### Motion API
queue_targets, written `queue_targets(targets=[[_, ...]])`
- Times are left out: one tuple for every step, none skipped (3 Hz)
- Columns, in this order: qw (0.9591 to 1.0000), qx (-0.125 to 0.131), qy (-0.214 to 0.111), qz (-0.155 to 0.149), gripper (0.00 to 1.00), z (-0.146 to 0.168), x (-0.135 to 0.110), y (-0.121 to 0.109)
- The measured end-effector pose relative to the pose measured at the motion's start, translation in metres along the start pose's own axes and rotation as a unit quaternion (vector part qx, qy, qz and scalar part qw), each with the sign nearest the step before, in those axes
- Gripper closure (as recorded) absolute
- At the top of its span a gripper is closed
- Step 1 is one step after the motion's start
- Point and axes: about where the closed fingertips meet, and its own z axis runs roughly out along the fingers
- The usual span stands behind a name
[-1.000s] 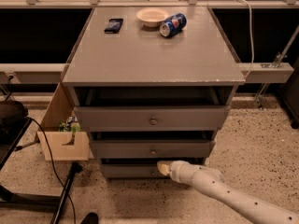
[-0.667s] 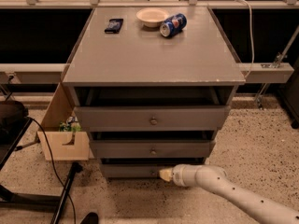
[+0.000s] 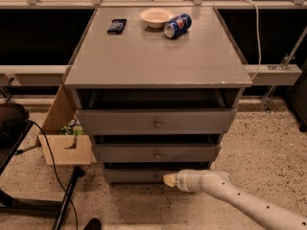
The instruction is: Close middle drawer
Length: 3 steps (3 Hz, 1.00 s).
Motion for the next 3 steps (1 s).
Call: queue_targets(targets=[[1.0,0.0,0.0,0.0,0.21,0.0,0.0,0.0],[1.0,0.0,0.0,0.0,0.0,0.0001,0.0,0.0001],[1.0,0.0,0.0,0.0,0.0,0.0001,0.0,0.0001]])
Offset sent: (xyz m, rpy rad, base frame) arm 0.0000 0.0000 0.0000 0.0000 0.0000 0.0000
